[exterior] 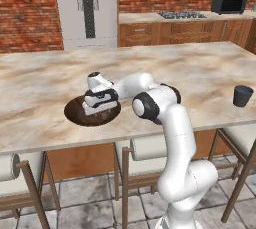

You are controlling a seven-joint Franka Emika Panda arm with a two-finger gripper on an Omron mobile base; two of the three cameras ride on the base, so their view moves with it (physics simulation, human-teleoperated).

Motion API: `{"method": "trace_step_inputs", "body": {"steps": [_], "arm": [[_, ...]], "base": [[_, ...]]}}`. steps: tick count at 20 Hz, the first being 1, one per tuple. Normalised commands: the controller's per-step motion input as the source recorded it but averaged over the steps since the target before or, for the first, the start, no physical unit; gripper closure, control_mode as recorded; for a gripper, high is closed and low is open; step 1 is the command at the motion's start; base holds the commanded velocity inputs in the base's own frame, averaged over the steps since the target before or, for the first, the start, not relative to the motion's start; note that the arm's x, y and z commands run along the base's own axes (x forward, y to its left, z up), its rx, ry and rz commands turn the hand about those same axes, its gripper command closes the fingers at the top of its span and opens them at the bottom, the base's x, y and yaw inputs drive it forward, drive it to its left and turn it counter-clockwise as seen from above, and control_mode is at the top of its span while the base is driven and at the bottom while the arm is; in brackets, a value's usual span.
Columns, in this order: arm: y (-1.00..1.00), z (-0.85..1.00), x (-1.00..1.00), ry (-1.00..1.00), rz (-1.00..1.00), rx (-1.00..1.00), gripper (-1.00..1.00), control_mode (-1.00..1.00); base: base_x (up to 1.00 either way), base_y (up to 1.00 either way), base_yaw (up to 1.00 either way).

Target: There are four ice cubes in the ice bowl. Place two ice cubes in each glass of water.

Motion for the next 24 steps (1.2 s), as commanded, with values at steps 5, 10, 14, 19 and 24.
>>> {"method": "trace_step_inputs", "body": {"steps": [5, 10, 14, 19, 24], "arm": [[0.0, -0.26, -0.03, 0.02, 0.0, -0.03, -1.0, -1.0], [0.0, -0.34, -0.06, 0.03, 0.0, 0.0, -1.0, -1.0], [-0.03, -0.42, -0.13, 0.05, -0.02, 0.0, -1.0, -1.0], [-0.01, -0.49, -0.35, 0.07, -0.03, 0.0, -1.0, -1.0], [-0.01, -0.5, -0.44, 0.06, -0.04, 0.0, -1.0, -1.0]], "base": [[0.0, 0.0, 0.0], [0.0, 0.0, 0.0], [0.0, 0.0, 0.0], [0.0, 0.0, 0.0], [0.0, 0.0, 0.0]]}}
